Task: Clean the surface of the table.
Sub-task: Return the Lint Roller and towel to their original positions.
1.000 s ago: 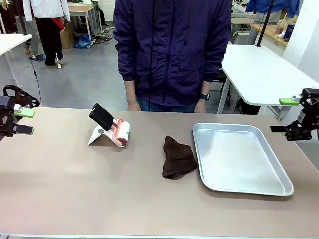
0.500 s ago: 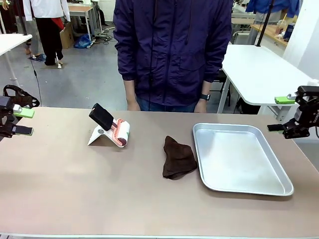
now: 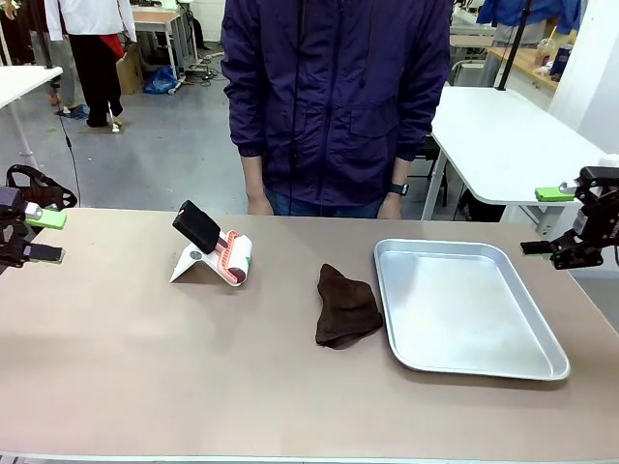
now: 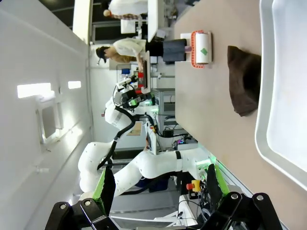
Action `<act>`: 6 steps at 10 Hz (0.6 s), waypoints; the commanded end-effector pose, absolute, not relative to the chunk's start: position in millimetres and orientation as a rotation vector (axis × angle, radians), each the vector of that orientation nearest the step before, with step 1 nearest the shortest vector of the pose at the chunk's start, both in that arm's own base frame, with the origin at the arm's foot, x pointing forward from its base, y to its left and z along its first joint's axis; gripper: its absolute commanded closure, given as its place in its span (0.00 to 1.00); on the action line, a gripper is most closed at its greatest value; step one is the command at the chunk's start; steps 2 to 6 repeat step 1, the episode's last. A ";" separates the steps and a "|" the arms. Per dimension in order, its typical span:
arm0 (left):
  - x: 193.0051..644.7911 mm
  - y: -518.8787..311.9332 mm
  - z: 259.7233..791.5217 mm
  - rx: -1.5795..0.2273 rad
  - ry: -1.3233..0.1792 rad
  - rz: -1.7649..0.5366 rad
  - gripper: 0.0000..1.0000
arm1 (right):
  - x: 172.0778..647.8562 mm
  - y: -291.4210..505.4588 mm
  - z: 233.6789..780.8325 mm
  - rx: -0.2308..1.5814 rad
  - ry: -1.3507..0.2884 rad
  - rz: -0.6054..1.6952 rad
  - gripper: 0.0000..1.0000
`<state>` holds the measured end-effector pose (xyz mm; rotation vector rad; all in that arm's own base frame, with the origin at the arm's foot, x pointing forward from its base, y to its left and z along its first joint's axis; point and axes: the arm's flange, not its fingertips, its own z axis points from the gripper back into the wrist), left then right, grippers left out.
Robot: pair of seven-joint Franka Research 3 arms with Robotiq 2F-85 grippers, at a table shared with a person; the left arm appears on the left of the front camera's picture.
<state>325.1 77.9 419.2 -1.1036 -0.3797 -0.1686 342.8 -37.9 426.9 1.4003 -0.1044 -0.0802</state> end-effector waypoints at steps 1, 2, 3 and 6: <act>324.7 79.5 421.8 -1.102 -0.371 -0.181 0.00 | 341.7 -38.3 430.7 1.385 -0.090 -0.095 0.00; 324.7 79.5 421.8 -1.102 -0.371 -0.181 0.00 | 341.7 -38.3 430.7 1.385 -0.090 -0.095 0.00; 324.7 79.5 421.8 -1.102 -0.371 -0.181 0.00 | 341.7 -38.3 430.7 1.385 -0.090 -0.095 0.00; 324.7 79.5 421.8 -1.102 -0.371 -0.181 0.00 | 341.7 -38.3 430.7 1.385 -0.090 -0.095 0.00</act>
